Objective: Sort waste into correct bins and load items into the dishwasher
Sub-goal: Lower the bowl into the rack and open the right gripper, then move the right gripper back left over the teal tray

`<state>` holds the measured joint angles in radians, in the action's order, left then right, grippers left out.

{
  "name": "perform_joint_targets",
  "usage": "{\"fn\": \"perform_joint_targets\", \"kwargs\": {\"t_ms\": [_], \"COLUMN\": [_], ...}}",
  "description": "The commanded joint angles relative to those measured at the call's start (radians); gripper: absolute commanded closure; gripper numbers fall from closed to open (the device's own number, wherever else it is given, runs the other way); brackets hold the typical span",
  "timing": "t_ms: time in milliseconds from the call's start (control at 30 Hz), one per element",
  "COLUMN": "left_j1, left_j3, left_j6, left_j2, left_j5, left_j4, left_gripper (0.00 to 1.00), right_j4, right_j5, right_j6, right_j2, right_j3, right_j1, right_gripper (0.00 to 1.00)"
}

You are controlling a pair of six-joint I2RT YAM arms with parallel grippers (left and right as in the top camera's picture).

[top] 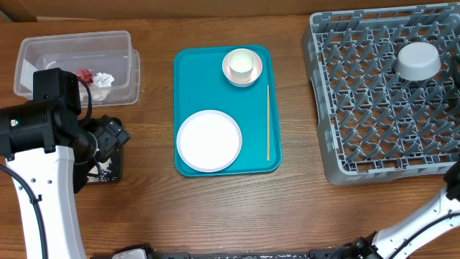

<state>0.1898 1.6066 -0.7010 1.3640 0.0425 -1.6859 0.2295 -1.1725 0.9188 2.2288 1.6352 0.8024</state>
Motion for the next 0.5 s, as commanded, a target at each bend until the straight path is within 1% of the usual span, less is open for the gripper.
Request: {"fn": "perform_joint_targets", "kwargs": {"t_ms": [0, 67, 100, 167, 233, 300, 367, 400, 467], "left_j1": [0.000, 0.000, 0.000, 0.000, 0.000, 0.000, 0.000, 0.000, 0.000], "left_j3": [-0.004, -0.004, -0.004, -0.004, -0.004, -0.004, -0.004, -0.004, -0.004], "left_j6": [-0.006, -0.006, -0.006, -0.006, -0.006, -0.006, -0.006, -0.006, -0.006], "left_j2": [0.005, 0.005, 0.005, 0.005, 0.005, 0.005, 0.005, 0.005, 0.005], "left_j5": [0.017, 0.017, 0.017, 0.017, 0.017, 0.017, 0.017, 0.017, 0.017], "left_j4": [0.000, 0.000, -0.001, -0.001, -0.001, 0.000, 0.000, 0.000, 0.000], "left_gripper": [0.00, 0.00, 0.00, 0.00, 0.00, 0.00, 0.00, 0.00, 0.00], "right_j4": [-0.098, -0.229, -0.321, -0.480, -0.608, -0.678, -0.718, -0.729, -0.744], "right_j5": [0.076, 0.157, 0.234, 0.417, 0.659, 0.877, 1.073, 1.126, 1.140], "right_j6": [-0.131, -0.224, -0.285, -0.382, -0.459, -0.500, -0.505, -0.505, -0.509], "right_j2": [-0.151, -0.211, -0.252, -0.328, -0.407, -0.468, -0.511, -0.524, -0.537], "right_j3": [0.015, 0.015, 0.016, 0.017, 0.017, 0.017, 0.017, 0.017, 0.017], "right_j1": [0.027, 0.035, 0.035, 0.033, 0.008, -0.028, -0.077, -0.101, -0.144], "right_gripper": [0.01, 0.01, 0.01, 0.01, 0.01, 0.00, 0.00, 0.00, 0.00]}}
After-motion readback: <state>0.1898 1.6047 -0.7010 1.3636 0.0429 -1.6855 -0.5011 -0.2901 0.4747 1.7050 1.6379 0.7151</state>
